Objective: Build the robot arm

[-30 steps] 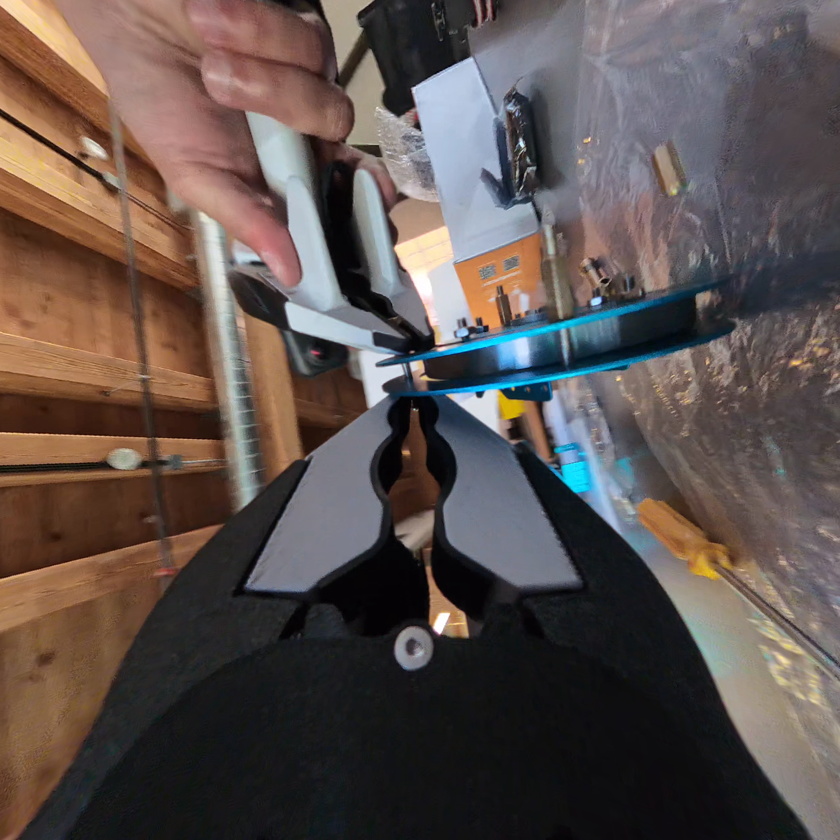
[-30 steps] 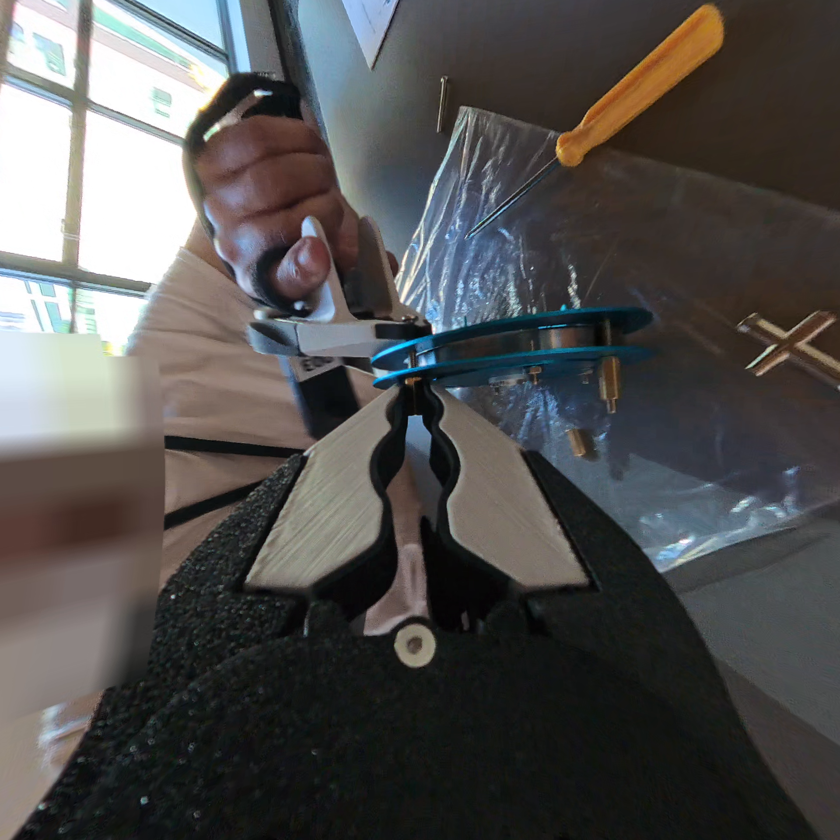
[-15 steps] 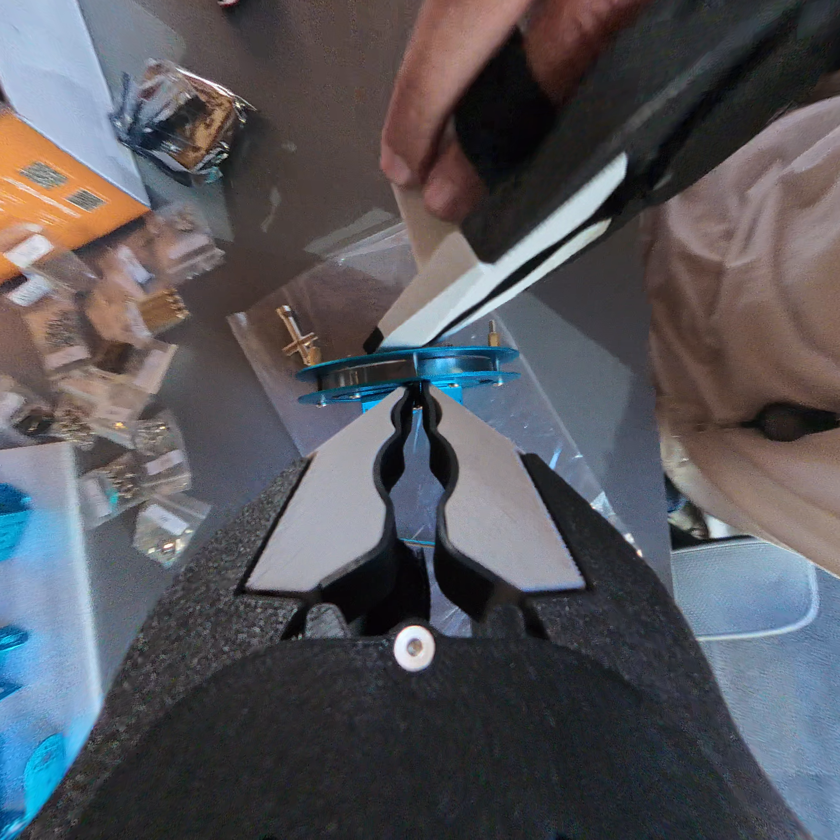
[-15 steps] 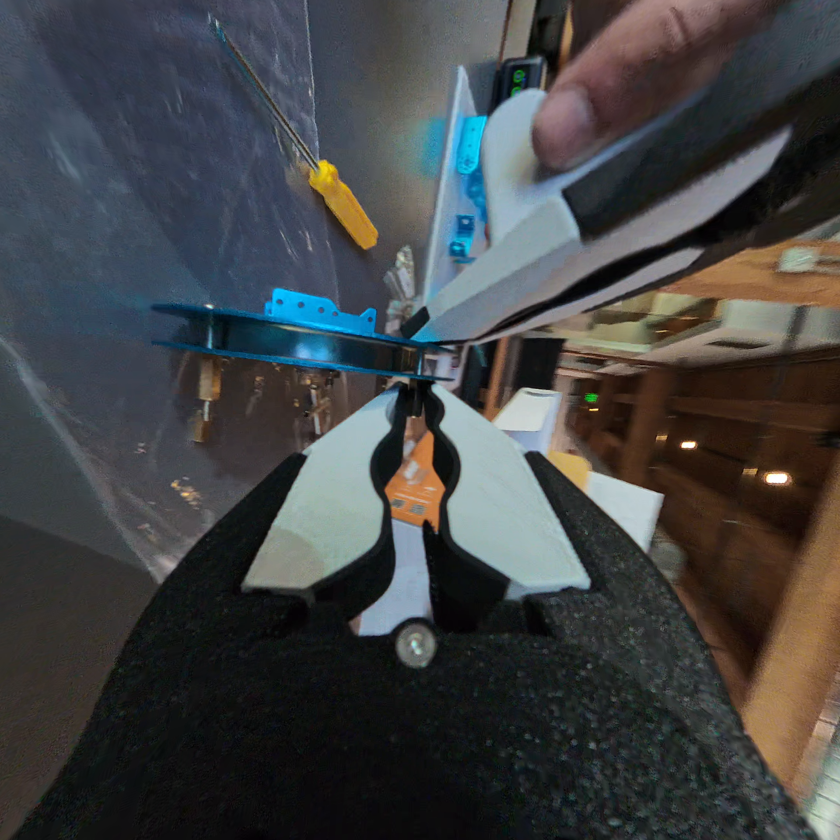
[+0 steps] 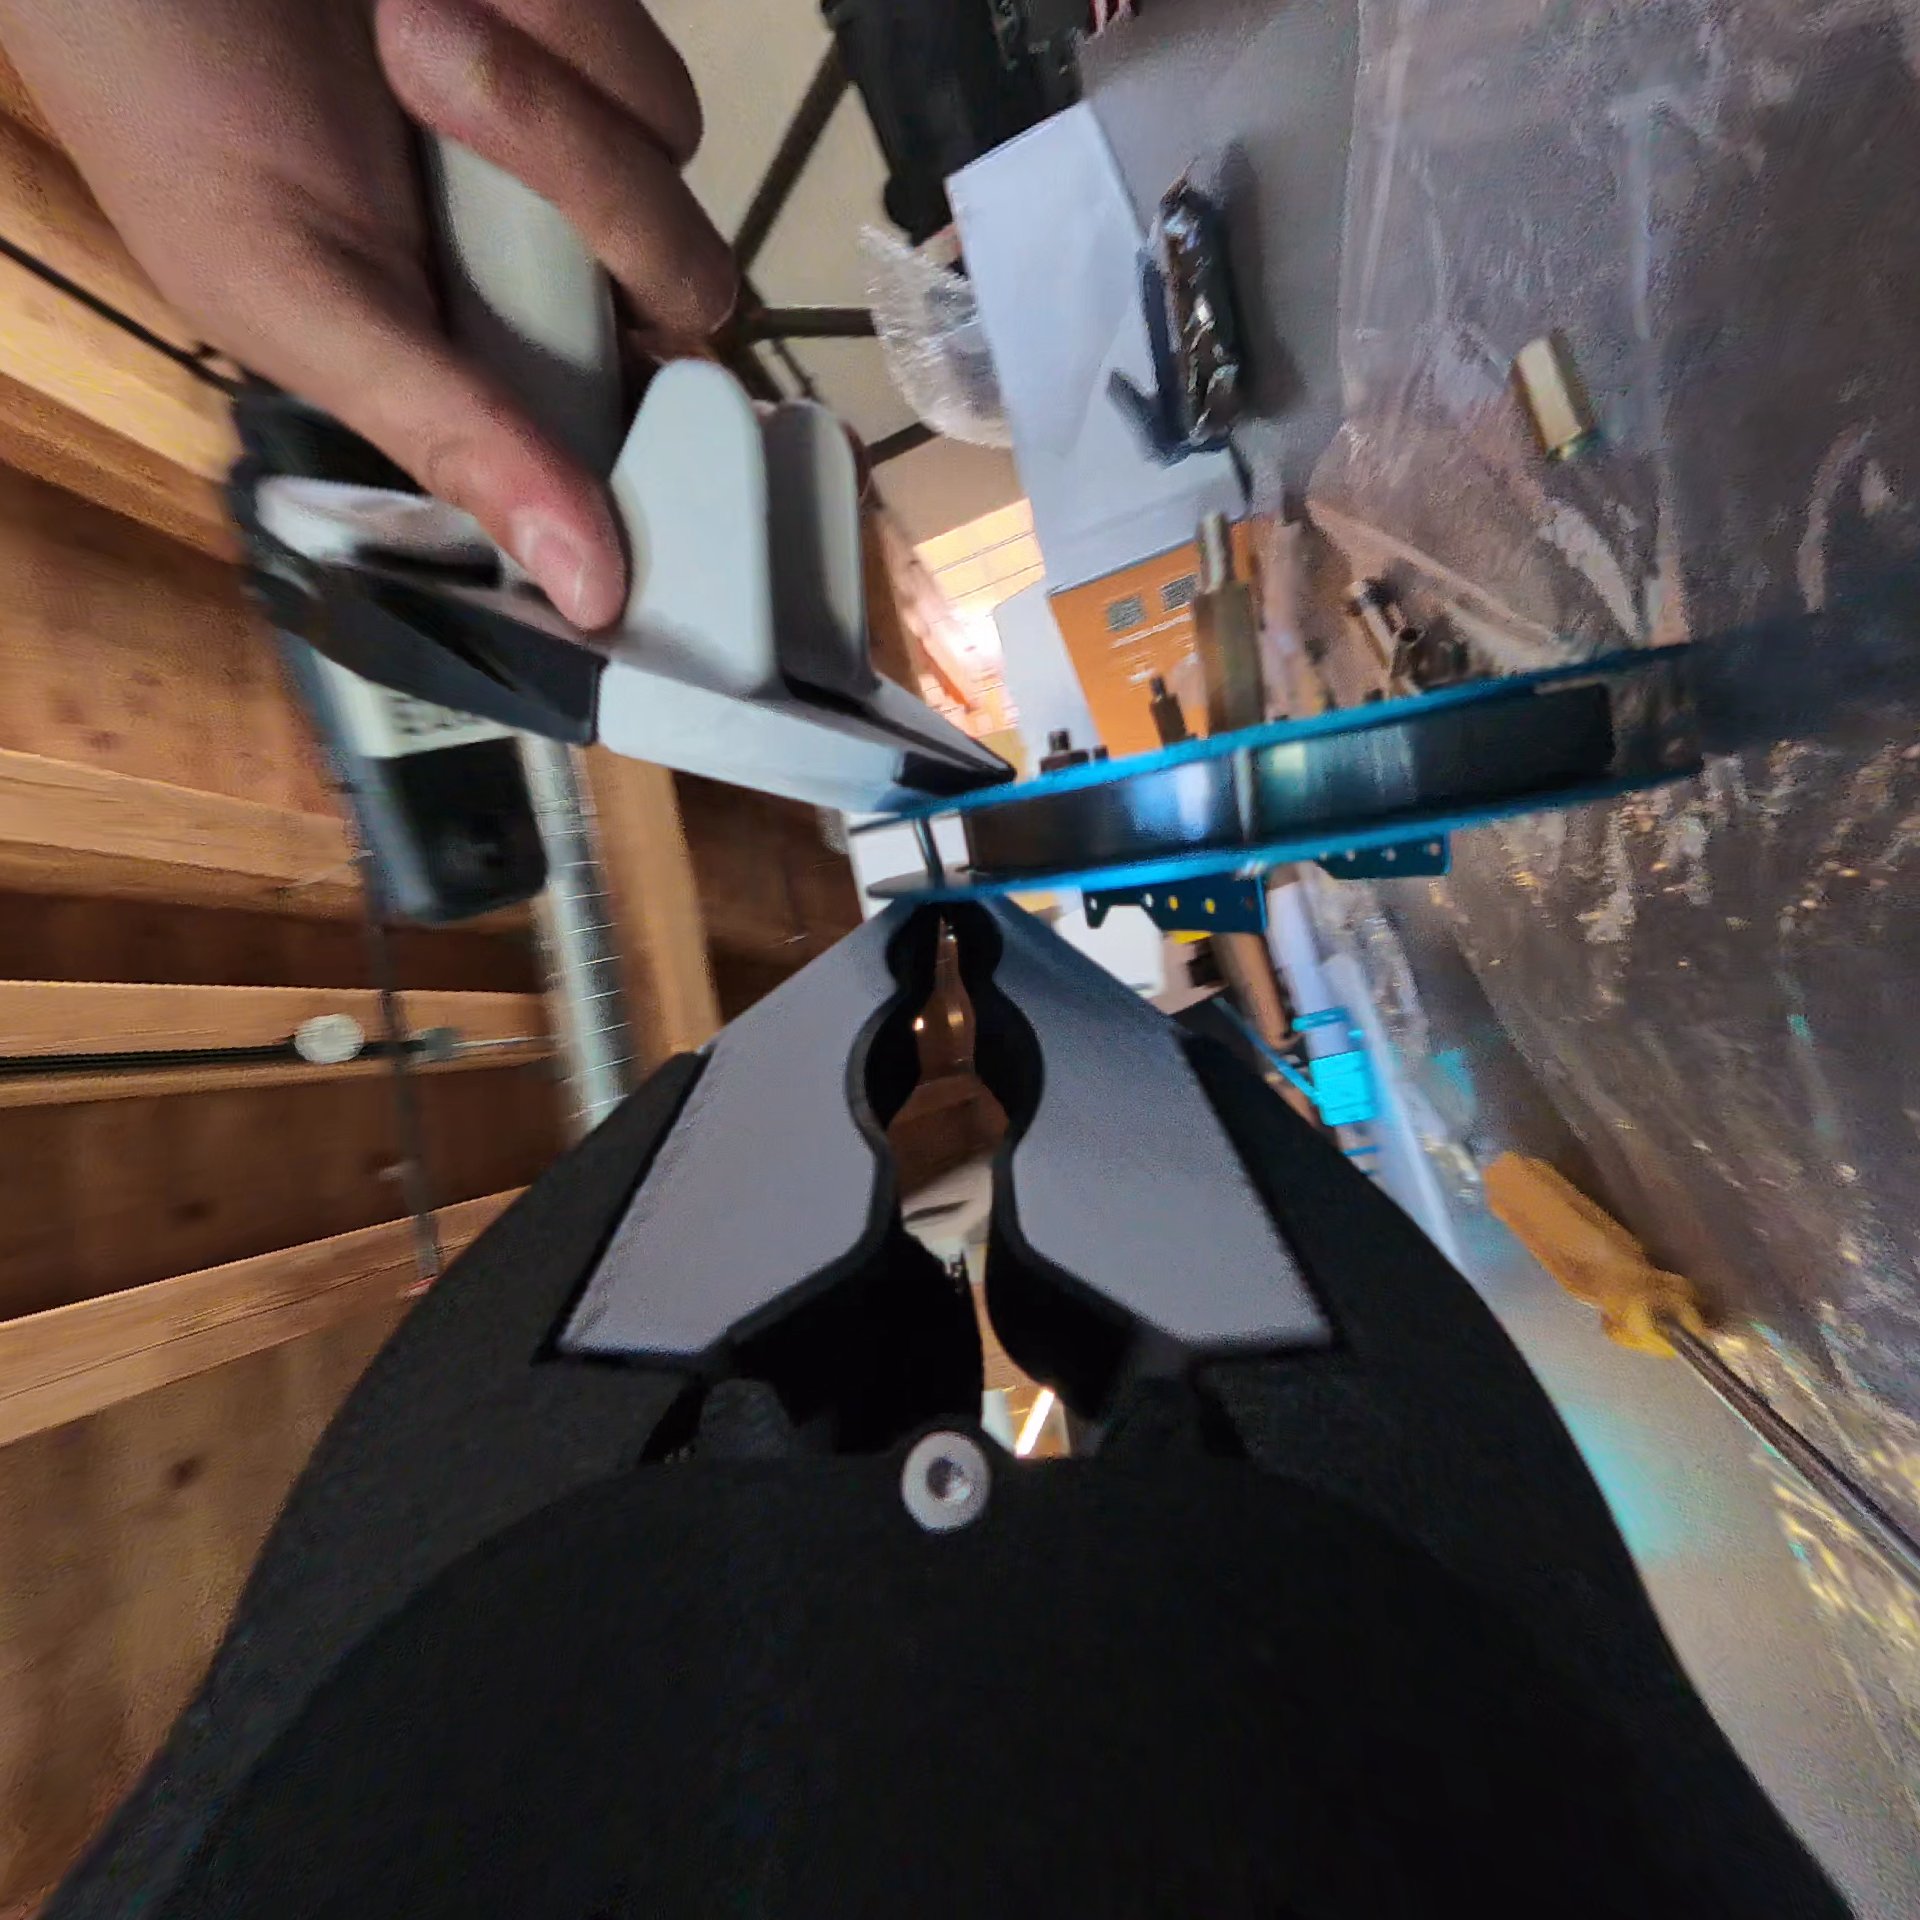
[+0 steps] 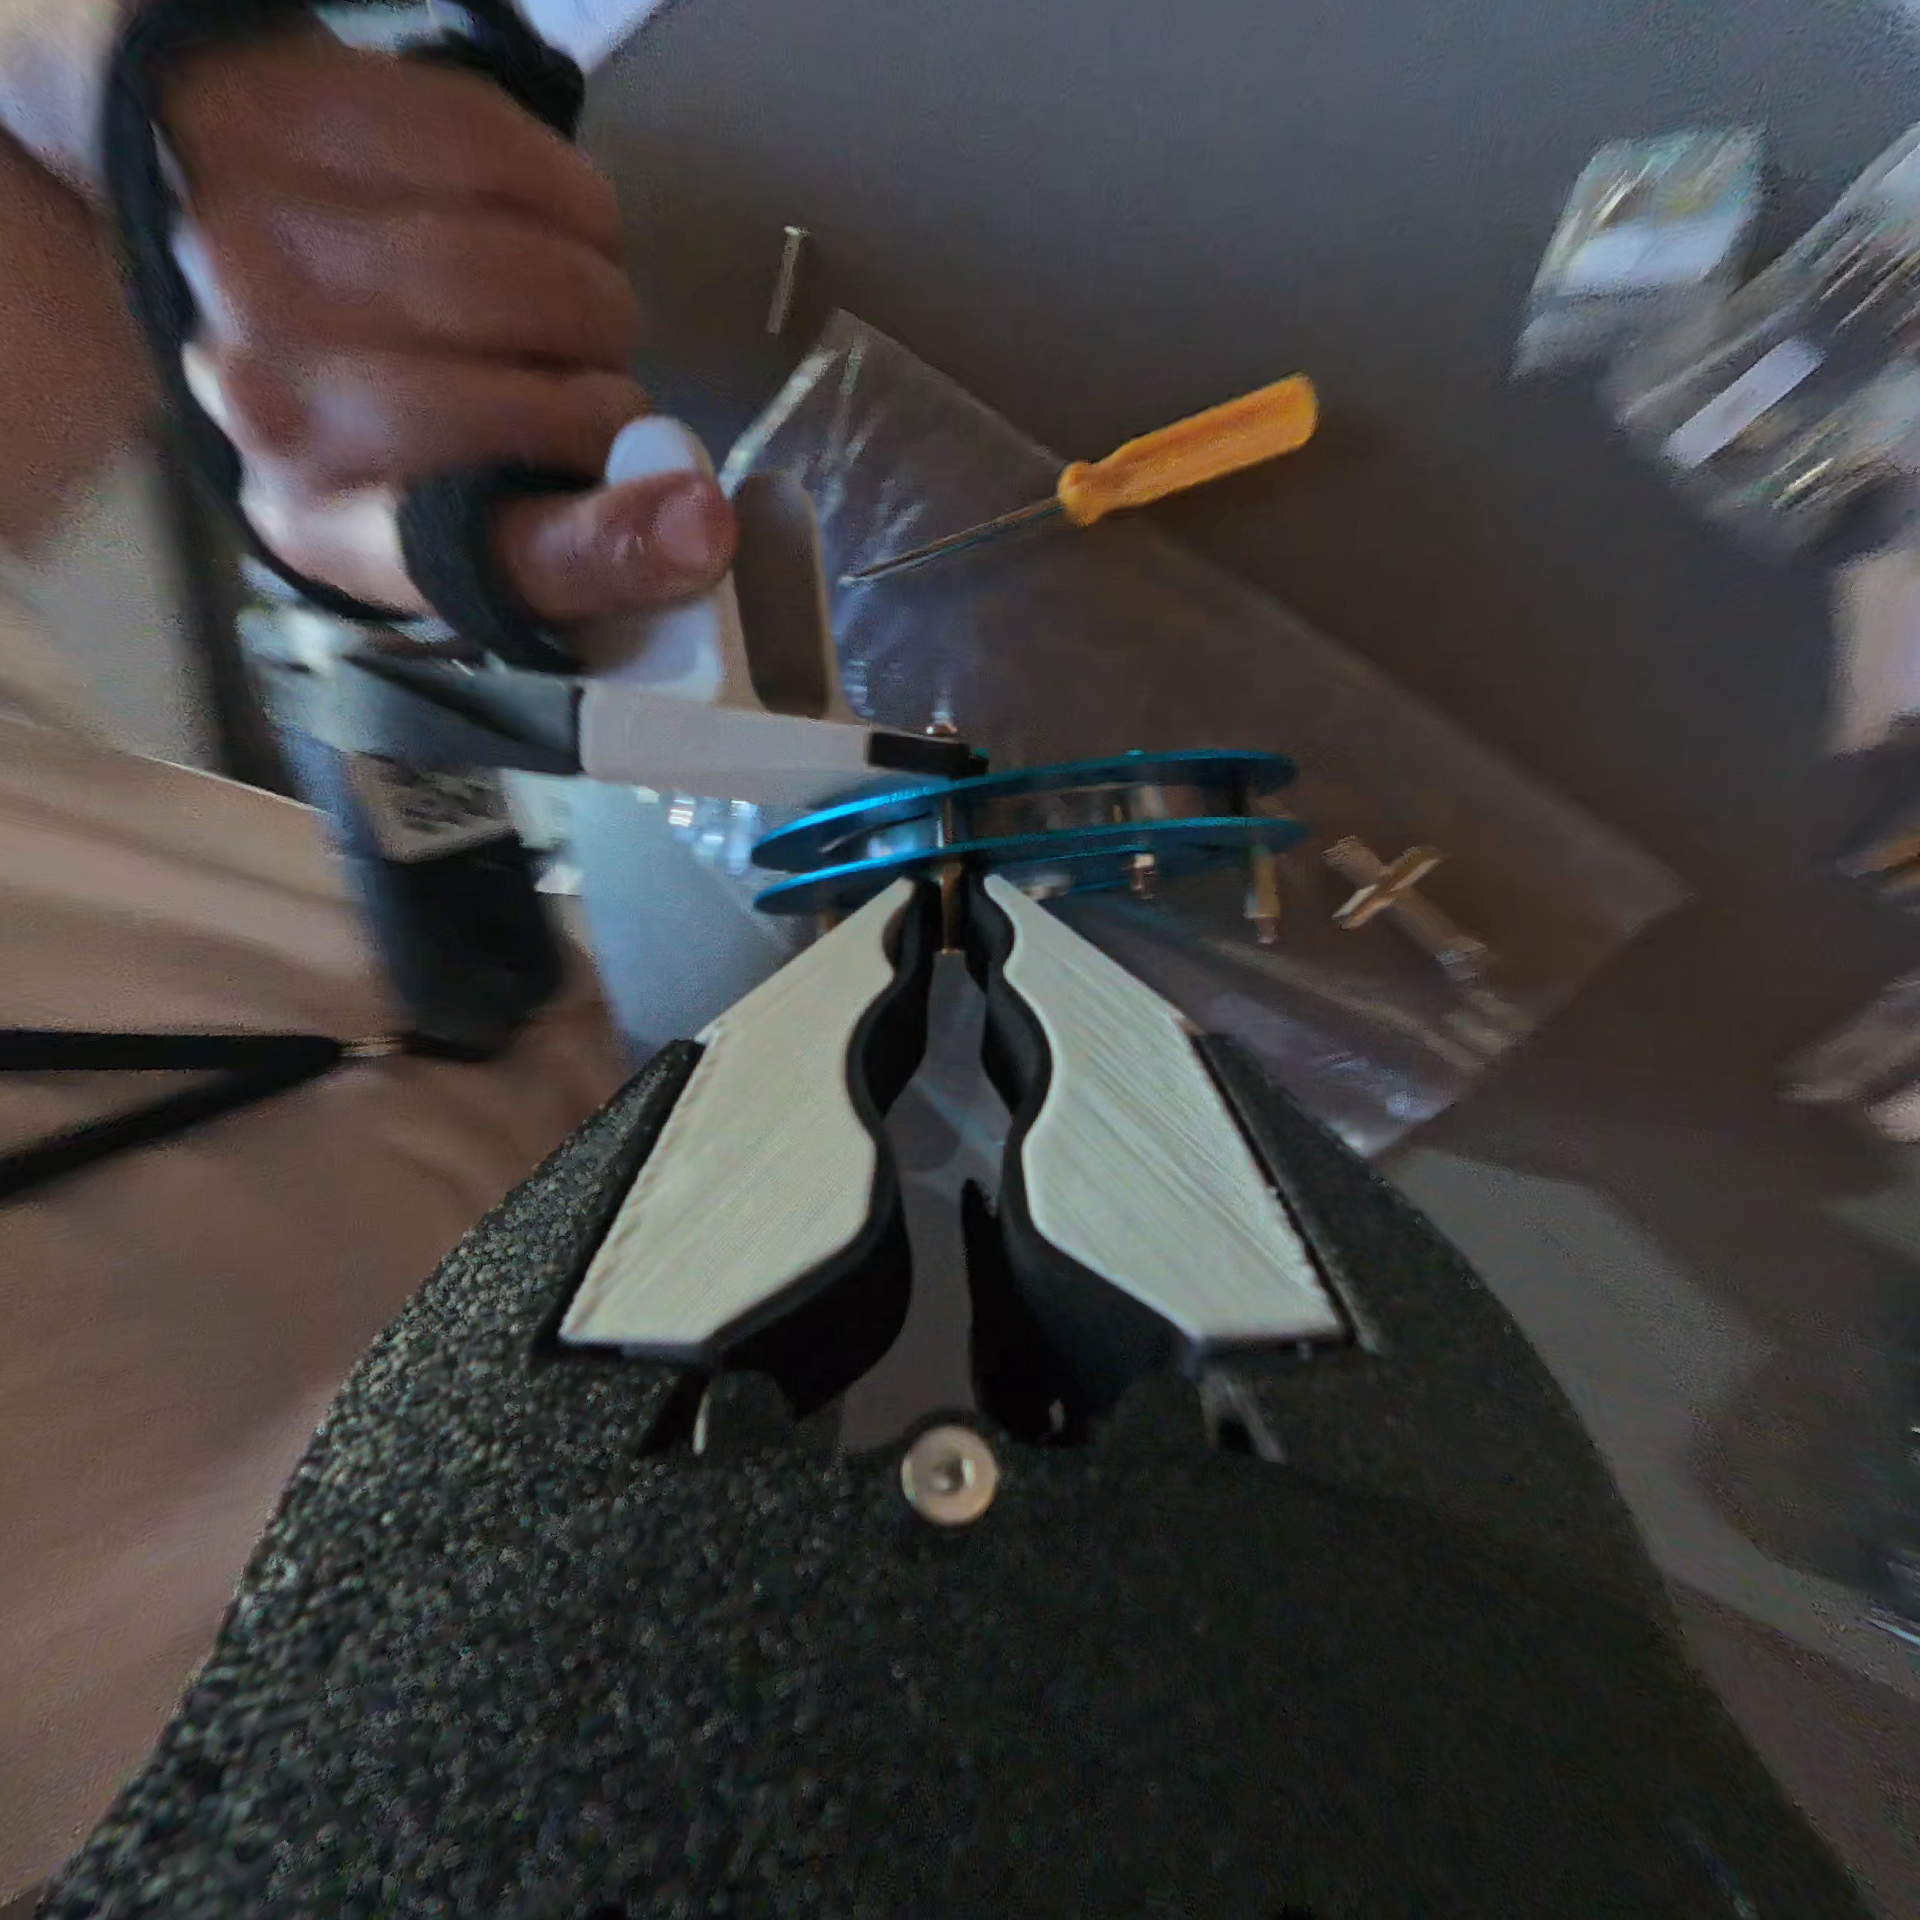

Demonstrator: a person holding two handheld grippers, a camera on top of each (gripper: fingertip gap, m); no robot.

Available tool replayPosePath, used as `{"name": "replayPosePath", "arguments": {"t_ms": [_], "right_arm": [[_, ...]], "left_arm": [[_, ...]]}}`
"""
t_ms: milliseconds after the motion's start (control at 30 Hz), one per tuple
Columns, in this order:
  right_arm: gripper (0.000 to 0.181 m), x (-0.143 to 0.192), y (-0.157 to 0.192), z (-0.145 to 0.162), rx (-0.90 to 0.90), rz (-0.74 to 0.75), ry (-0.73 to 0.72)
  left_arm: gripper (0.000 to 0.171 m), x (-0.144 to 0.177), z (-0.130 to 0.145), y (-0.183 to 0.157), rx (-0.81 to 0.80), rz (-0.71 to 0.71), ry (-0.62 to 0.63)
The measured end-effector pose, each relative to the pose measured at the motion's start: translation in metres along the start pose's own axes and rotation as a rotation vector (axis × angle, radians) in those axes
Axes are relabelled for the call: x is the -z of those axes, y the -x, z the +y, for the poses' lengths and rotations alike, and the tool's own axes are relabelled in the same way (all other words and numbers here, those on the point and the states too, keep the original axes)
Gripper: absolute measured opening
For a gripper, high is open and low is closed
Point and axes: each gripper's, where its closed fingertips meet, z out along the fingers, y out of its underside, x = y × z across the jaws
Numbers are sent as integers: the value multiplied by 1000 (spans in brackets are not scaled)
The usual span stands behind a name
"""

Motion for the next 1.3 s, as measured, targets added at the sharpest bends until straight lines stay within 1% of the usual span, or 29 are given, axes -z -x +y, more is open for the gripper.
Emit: {"name": "replayPosePath", "arguments": {"t_ms": [67,133,167,200,233,267,367,433,500,567,667,733,800,900,1000,1167,1233,1300], "right_arm": [[4,1,4,2,-174,-176,17],[4,2,11,6,-343,-368,36],[4,2,14,7,-387,-428,41],[4,3,13,6,-382,-429,36],[4,2,10,6,-317,-373,26],[4,2,4,6,-190,-264,19],[7,3,-12,-1,247,161,6],[8,2,-16,-2,499,406,27],[8,3,-17,-7,715,612,6],[7,1,-17,-7,879,760,18],[8,-5,-17,-8,1052,915,64],[5,-10,-19,-8,1121,997,96],[5,-11,-21,-11,1144,1057,95],[5,-7,-19,-17,1116,1054,11],[5,-2,-15,-21,1053,1000,-114],[9,-2,-21,-18,802,775,-273],[11,-5,-27,-9,679,665,-279],[11,-11,-28,9,584,538,-256]], "left_arm": [[1,-2,-1,1,-25,-47,19],[0,-2,-4,3,-40,-81,9],[0,-2,-5,3,-23,-74,3],[1,-3,-5,2,15,-46,0],[1,-4,-4,1,71,-8,-8],[1,-5,-3,0,146,39,-19],[2,-6,-1,-5,362,229,-47],[2,-3,-1,-10,475,355,-77],[2,0,0,-15,581,484,-97],[2,4,-1,-22,676,630,-113],[3,11,-3,-31,772,829,-132],[3,10,-2,-35,795,879,-118],[2,9,1,-35,738,857,-104],[2,9,6,-27,718,785,-105],[2,12,11,-21,743,725,-118],[2,18,20,-23,755,656,-124],[3,24,26,-26,782,643,-131],[3,30,35,-33,822,644,-126]]}}
